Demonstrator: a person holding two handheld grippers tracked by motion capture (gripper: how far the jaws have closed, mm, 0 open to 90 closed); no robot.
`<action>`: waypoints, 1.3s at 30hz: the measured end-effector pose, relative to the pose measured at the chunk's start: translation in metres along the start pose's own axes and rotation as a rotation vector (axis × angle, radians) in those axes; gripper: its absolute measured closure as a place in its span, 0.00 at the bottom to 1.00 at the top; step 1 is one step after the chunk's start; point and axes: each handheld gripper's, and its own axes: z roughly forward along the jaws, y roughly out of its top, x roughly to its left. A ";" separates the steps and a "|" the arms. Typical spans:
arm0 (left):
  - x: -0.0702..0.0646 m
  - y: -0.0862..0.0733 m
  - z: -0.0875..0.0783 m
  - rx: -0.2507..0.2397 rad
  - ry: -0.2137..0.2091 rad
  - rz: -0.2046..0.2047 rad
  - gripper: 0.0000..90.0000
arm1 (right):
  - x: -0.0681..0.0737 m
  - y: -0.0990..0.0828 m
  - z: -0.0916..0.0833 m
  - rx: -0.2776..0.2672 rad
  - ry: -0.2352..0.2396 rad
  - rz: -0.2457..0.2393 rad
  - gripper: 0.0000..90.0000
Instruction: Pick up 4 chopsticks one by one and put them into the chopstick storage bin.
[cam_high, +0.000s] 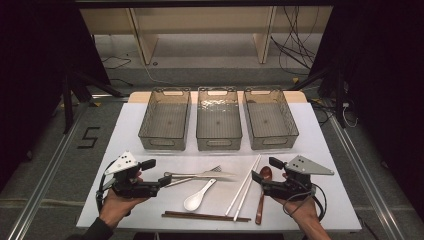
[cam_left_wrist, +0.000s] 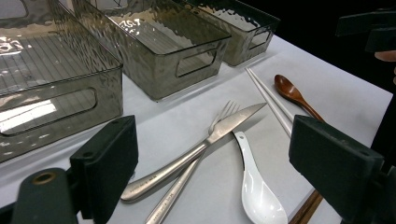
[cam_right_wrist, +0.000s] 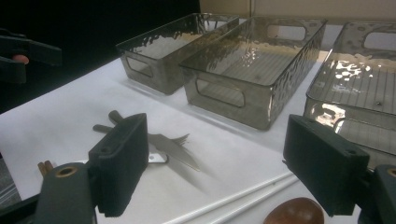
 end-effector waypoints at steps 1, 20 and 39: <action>0.000 0.000 0.000 0.000 0.000 0.000 0.17 | 0.000 0.000 0.000 0.000 0.000 0.000 0.26; 0.000 0.001 0.000 0.004 0.001 0.002 0.17 | 0.004 0.012 0.006 0.194 0.042 -0.135 0.31; 0.000 0.001 0.001 0.010 0.004 0.006 0.17 | 0.015 0.010 0.041 0.523 0.211 -0.544 0.38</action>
